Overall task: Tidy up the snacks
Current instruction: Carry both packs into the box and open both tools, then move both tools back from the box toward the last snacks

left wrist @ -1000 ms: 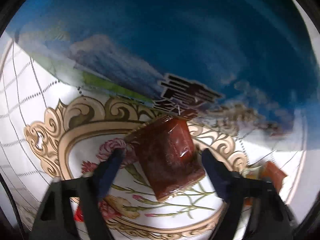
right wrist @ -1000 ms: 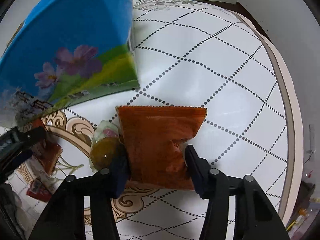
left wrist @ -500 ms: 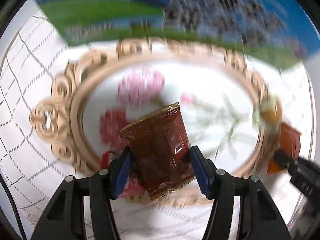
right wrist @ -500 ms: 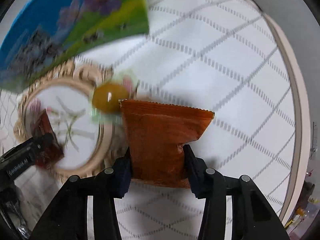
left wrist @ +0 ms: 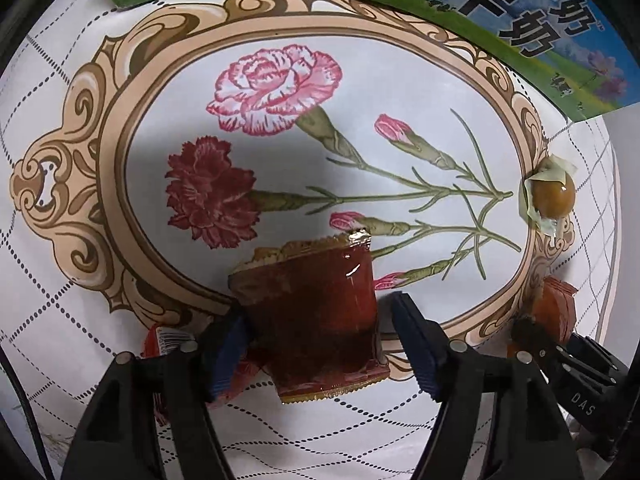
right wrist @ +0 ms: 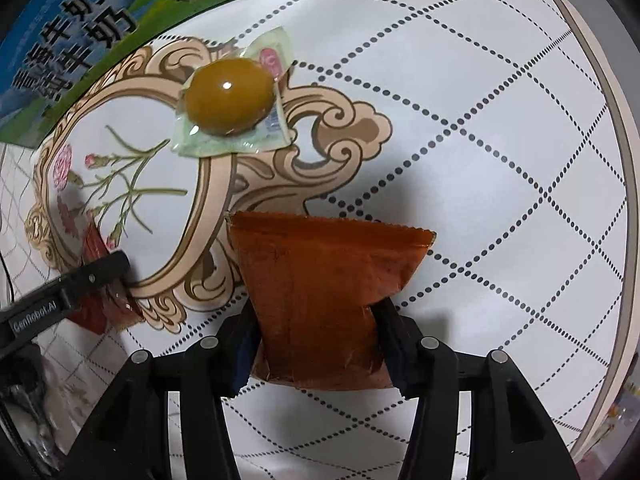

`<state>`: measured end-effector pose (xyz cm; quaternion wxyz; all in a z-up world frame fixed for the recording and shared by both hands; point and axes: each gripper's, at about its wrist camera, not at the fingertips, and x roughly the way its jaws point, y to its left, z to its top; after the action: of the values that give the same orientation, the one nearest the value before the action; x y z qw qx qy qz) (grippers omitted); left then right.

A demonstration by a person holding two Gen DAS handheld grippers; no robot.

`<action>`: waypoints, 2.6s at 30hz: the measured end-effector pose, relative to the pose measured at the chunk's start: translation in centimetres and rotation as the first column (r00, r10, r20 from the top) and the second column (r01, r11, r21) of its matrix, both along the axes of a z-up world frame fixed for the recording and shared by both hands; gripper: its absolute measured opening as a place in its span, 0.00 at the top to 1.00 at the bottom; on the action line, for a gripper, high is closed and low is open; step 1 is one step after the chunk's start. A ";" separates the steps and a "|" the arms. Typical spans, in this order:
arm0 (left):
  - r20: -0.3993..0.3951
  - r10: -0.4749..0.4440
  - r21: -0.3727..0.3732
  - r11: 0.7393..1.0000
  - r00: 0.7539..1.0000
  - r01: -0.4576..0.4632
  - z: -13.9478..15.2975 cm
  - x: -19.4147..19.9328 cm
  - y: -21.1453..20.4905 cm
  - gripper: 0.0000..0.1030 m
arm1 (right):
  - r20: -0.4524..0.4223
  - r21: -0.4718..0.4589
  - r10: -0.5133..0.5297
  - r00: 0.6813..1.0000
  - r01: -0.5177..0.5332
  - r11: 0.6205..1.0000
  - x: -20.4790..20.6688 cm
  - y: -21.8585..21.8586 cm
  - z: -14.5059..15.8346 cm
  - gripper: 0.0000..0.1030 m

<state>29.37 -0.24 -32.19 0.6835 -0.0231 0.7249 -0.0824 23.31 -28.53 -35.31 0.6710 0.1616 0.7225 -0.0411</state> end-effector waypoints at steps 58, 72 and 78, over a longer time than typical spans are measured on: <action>0.053 -0.096 0.082 0.992 0.994 0.092 9.9 33.2 -3.7 0.29 | 0.100 -0.076 0.155 0.983 -0.148 0.986 34.7 2.8 9.7 0.12; 0.231 -0.093 0.068 0.995 0.968 0.079 14.6 27.8 -2.9 0.28 | 0.224 -0.117 0.140 0.965 -0.116 0.986 31.9 1.9 13.8 0.12; 0.331 -0.064 0.055 0.997 0.941 0.048 17.5 24.3 -2.0 0.28 | 0.304 -0.156 0.164 0.938 -0.121 0.980 29.2 2.8 17.0 0.12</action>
<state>53.63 -2.23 -14.69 0.7939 0.0275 0.6011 -0.0878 52.50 -25.76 -18.31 0.7883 0.0675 0.6114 -0.0144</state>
